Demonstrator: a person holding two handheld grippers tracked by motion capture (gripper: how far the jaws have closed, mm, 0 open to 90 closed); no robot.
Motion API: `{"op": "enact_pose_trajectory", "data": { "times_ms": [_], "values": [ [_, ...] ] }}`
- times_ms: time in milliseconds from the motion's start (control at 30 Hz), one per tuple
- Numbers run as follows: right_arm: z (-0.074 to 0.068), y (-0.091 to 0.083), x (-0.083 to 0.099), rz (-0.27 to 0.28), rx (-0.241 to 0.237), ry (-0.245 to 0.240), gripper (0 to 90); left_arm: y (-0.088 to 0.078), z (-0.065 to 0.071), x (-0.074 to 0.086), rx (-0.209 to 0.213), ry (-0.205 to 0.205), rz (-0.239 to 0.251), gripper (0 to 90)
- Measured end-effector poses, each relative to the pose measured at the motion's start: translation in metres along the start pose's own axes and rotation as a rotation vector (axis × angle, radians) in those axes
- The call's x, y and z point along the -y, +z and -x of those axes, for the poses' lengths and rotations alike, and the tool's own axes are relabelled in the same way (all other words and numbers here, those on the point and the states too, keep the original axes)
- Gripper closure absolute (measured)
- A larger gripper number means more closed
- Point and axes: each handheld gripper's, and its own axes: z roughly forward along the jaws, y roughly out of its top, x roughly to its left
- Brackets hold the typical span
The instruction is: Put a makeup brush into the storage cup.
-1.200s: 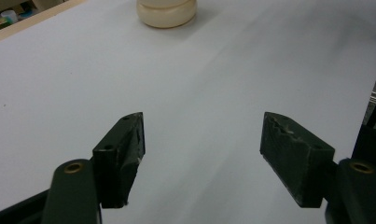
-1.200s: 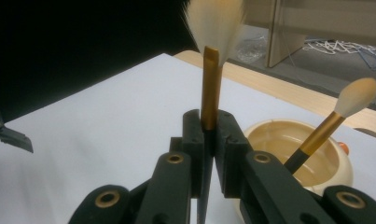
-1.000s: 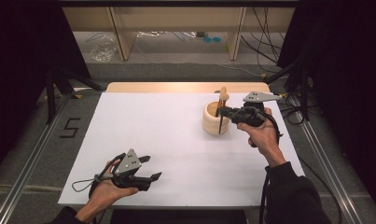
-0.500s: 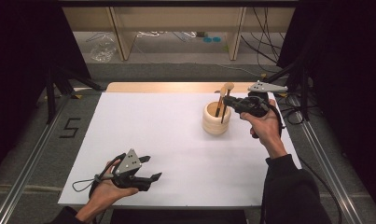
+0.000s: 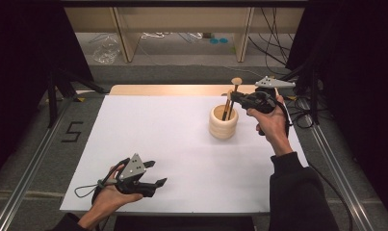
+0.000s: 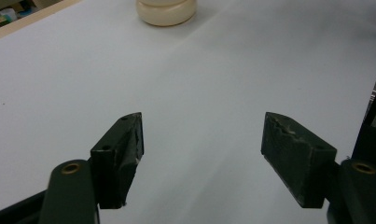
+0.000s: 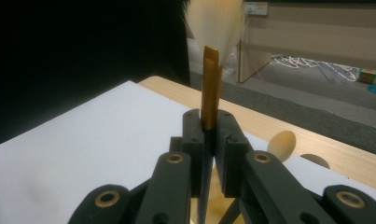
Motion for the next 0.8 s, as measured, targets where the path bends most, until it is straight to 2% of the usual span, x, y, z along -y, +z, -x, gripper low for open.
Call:
{"op": "enact_pose_trajectory", "data": {
  "times_ms": [67, 100, 133, 167, 267, 300, 333, 367, 400, 533, 633, 700, 733, 767, 800],
  "values": [
    [0.002, 0.002, 0.000, 0.001, 0.010, 0.001, 84.4, 0.000, 0.000, 0.000, 0.000, 0.007, 0.001, 30.1],
    [0.003, 0.004, 0.000, 0.008, 0.010, -0.008, 84.4, 0.000, -0.001, -0.001, -0.001, 0.024, 0.001, 30.1],
    [0.003, 0.005, 0.001, -0.001, 0.010, 0.001, 84.4, 0.000, 0.000, 0.000, -0.001, -0.003, 0.000, 30.1],
    [0.005, 0.006, 0.001, 0.003, 0.017, -0.010, 84.4, 0.000, 0.000, 0.000, 0.000, 0.001, 0.000, 30.1],
    [0.007, 0.010, 0.001, -0.005, 0.018, 0.006, 84.4, 0.000, 0.000, 0.000, 0.001, -0.001, 0.001, 30.1],
    [0.008, 0.011, 0.001, -0.007, 0.020, 0.009, 84.4, 0.000, -0.001, -0.001, 0.001, 0.020, 0.002, 30.1],
    [0.009, 0.013, 0.001, -0.002, 0.021, 0.008, 84.4, 0.000, -0.002, -0.001, 0.000, 0.023, 0.002, 30.1],
    [0.010, 0.014, 0.001, -0.001, 0.028, -0.003, 84.4, 0.000, -0.001, -0.001, 0.001, 0.020, 0.002, 30.1],
    [0.009, 0.016, 0.002, -0.009, 0.025, 0.013, 84.4, 0.000, -0.001, -0.001, 0.001, 0.017, 0.005, 30.1],
    [0.012, 0.021, 0.004, -0.010, 0.029, 0.004, 84.4, 0.000, 0.000, 0.000, 0.001, 0.002, -0.006, 30.0],
    [0.015, 0.026, 0.006, -0.016, 0.039, -0.005, 84.4, -0.001, -0.001, 0.000, 0.000, 0.011, -0.012, 30.1],
    [0.016, 0.028, 0.009, -0.027, 0.044, 0.014, 84.4, 0.000, -0.001, 0.000, 0.001, 0.002, -0.003, 30.0],
    [0.017, 0.029, 0.010, -0.027, 0.047, -0.003, 84.4, 0.000, 0.000, 0.000, -0.002, 0.001, -0.001, 30.1],
    [0.018, 0.030, 0.011, -0.031, 0.052, -0.004, 84.4, 0.000, -0.001, 0.000, -0.001, 0.021, 0.000, 30.0],
    [0.017, 0.030, 0.012, -0.042, 0.047, 0.011, 84.4, 0.000, -0.001, 0.000, -0.002, 0.018, 0.001, 30.0]
  ]
}}
